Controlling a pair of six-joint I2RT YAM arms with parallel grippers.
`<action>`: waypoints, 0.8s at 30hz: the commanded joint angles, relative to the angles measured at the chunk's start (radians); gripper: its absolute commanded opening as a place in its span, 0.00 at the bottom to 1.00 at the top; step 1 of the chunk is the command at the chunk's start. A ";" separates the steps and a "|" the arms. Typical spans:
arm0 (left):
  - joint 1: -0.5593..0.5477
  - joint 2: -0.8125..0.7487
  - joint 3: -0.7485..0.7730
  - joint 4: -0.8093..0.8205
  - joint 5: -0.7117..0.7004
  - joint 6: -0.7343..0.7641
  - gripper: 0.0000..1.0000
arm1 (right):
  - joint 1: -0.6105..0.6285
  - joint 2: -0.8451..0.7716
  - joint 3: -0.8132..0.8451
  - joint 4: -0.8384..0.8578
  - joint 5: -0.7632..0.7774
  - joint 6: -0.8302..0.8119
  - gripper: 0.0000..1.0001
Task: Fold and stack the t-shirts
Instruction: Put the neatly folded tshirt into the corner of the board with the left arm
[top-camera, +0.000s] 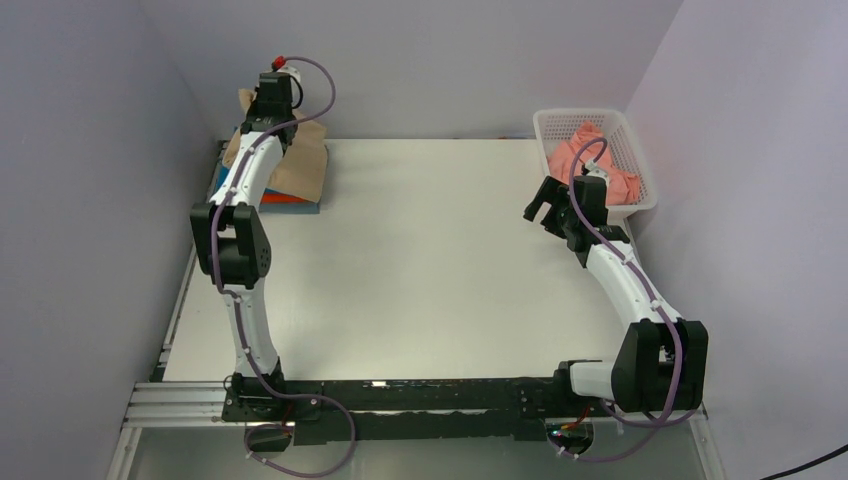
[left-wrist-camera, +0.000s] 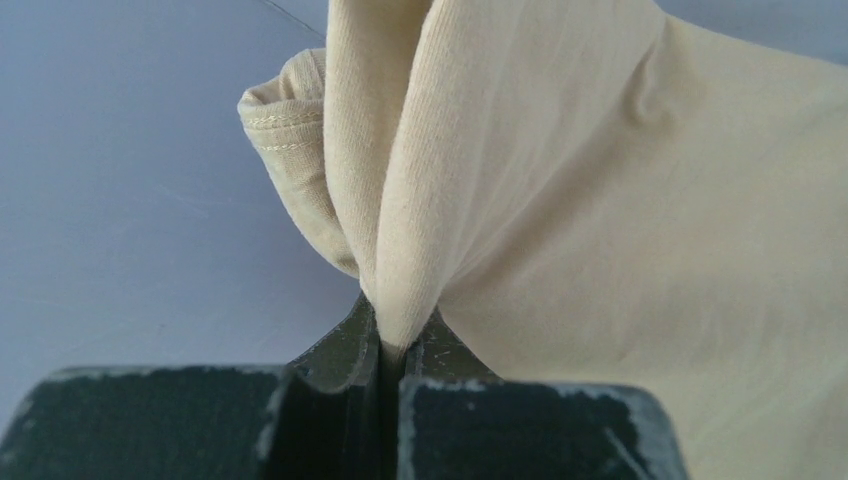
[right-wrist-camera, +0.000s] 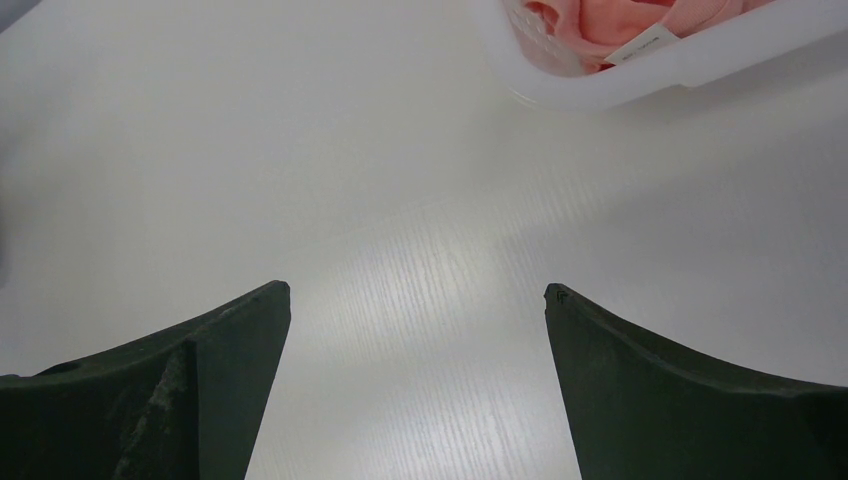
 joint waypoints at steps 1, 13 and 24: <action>0.042 0.014 0.063 0.065 0.085 -0.032 0.00 | -0.006 0.002 0.015 0.017 0.032 -0.005 1.00; 0.156 0.106 0.093 0.101 0.133 -0.064 0.00 | -0.006 0.017 0.025 0.007 0.040 -0.001 1.00; 0.198 0.154 0.071 0.115 0.173 -0.097 0.00 | -0.006 0.039 0.031 0.005 0.028 0.003 1.00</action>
